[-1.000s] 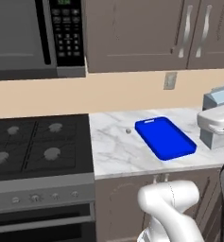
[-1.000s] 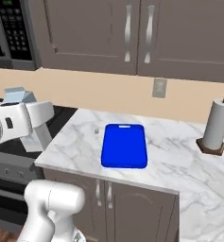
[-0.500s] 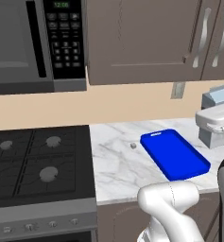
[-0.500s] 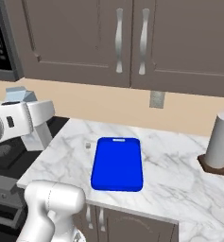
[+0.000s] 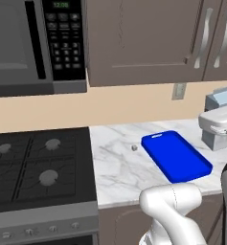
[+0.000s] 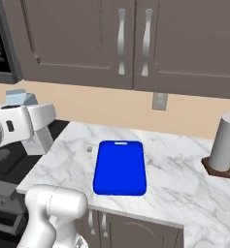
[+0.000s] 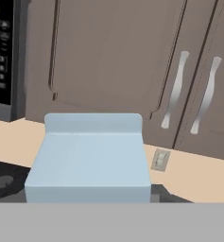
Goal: Take out the milk from the fridge and place it on the tray on the counter. Then take the sugar cube near the tray and place it in the tray.
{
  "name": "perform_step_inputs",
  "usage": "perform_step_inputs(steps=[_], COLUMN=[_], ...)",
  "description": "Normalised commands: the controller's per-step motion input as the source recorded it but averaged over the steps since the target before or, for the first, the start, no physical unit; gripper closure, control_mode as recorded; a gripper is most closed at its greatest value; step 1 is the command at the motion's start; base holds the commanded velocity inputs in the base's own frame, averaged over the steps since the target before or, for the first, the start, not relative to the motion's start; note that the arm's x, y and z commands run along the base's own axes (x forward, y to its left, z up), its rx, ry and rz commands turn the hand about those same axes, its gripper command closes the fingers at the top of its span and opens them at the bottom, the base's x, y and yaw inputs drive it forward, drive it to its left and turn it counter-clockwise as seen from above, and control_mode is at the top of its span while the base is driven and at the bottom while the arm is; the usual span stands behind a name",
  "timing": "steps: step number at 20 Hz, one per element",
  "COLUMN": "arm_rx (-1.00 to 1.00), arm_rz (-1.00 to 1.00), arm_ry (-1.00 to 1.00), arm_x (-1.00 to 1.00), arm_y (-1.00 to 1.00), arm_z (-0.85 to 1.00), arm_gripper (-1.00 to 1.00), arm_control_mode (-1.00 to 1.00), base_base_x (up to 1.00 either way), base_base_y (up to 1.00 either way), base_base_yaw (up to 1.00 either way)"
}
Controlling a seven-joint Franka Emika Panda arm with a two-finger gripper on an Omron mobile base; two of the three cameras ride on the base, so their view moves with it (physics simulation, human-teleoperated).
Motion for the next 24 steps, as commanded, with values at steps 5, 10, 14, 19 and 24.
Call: perform_step_inputs(steps=[5, 10, 14, 19, 24], arm_rx=[0.00, 0.00, 0.02, 0.06, 0.13], arm_rz=[0.00, 0.00, 0.02, 0.13, 0.18], arm_ry=[0.00, 0.00, 0.26, 0.26, 0.11], arm_x=[0.00, 0.00, 0.14, 0.06, 0.12], arm_y=[0.00, 0.00, -0.53, -0.82, -0.75], arm_z=[0.00, 0.00, -0.39, -0.59, -0.53], arm_gripper=[1.00, 1.00, 1.00, 1.00, 1.00], arm_control_mode=[1.00, 1.00, -1.00, -1.00, -1.00], base_base_x=[0.27, 0.26, 0.06, 0.00, 0.00], base_base_y=[-0.20, -0.09, -0.12, 0.00, 0.00], base_base_yaw=[-0.22, -0.21, -0.01, 0.00, 0.00])
